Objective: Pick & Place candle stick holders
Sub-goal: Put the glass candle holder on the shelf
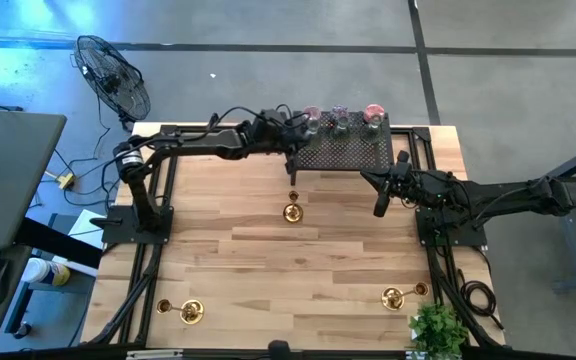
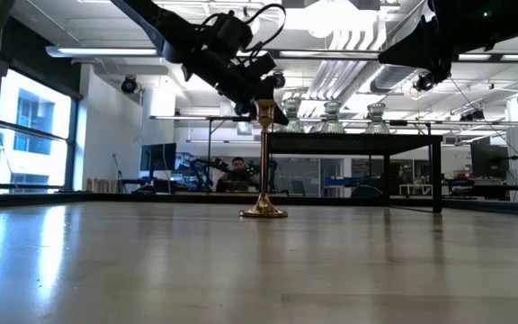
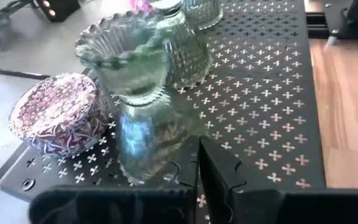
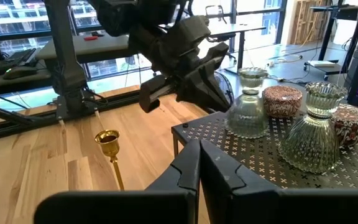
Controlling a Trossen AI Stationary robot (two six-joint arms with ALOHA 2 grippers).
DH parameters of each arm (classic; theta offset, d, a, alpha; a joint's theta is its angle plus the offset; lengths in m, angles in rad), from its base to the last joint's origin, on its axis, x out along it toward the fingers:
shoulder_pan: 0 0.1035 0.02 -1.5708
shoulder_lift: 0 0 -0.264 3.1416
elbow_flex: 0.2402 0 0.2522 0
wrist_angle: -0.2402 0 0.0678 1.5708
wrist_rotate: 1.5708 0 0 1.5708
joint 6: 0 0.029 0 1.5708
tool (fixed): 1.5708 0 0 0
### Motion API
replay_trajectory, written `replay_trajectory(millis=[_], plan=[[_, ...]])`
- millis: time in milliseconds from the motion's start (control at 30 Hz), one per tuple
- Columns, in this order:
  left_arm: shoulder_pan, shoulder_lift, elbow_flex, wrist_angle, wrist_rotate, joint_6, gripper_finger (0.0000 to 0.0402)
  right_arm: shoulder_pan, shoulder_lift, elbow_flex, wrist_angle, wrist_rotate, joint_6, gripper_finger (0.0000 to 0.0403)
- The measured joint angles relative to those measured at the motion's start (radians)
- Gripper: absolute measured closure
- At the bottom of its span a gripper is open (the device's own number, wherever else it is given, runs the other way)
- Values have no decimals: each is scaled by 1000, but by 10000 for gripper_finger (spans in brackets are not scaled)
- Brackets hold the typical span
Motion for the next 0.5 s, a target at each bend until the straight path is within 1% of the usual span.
replay_trajectory(millis=[100, 267, 467, 500], plan=[[0, 0, 0, 21, 11, 0, 389, 0, 0, 0, 0, 0, 0, 402], [-1, 0, 0, 41, -4, -5, 398, 0, 0, 0, 0, 0, 1, 401], [-7, 0, 0, 34, 106, -11, 400, 0, 0, 0, 0, 0, 3, 401], [-8, 0, 0, 34, 107, -11, 400, 0, 0, 0, 0, 0, 3, 401]])
